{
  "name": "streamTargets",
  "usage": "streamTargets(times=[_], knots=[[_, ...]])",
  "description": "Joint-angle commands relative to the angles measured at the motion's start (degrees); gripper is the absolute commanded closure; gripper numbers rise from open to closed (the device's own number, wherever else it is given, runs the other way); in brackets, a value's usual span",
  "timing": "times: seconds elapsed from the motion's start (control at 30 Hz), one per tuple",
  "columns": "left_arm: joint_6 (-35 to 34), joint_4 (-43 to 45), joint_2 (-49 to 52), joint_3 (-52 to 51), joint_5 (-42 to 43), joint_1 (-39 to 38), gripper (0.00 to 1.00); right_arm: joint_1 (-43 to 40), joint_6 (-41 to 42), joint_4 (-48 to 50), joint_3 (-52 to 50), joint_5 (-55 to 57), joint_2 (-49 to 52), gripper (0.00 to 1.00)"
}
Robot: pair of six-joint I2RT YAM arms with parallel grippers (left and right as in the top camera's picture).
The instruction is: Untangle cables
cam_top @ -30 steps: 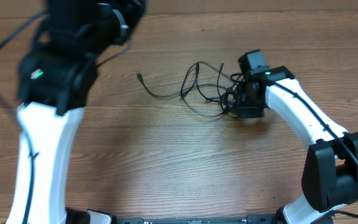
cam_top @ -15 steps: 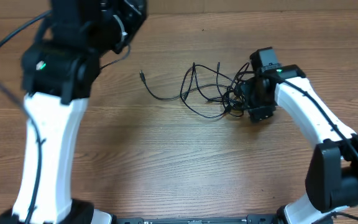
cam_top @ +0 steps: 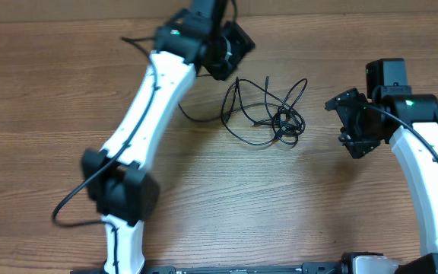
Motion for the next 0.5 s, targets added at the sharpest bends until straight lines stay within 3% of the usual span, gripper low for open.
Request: streamTargets(times=[0.0,0.07,0.17,0.47], knots=[[-5.2,1.6,5.0,0.0,9.1,-1.5,0.42,-1.4,-3.4,-0.9,1.5,0.9,-0.9,0.10],[-6.3,3.7,7.9,0.0,11.4,-2.1,0.43,-1.7,-3.4,-1.7,1.5,0.9,-0.9,0.10],[-6.4,7.4,11.8,0.0,14.2,-3.1,0.54,-1.6,-3.4,-1.9,1.5,0.9,-0.9,0.10],[-6.8,8.9,18.6,0.0,14.8,-6.1,0.57,-1.6,-3.3,-1.9,1.5,0.9,-0.9,0.09]])
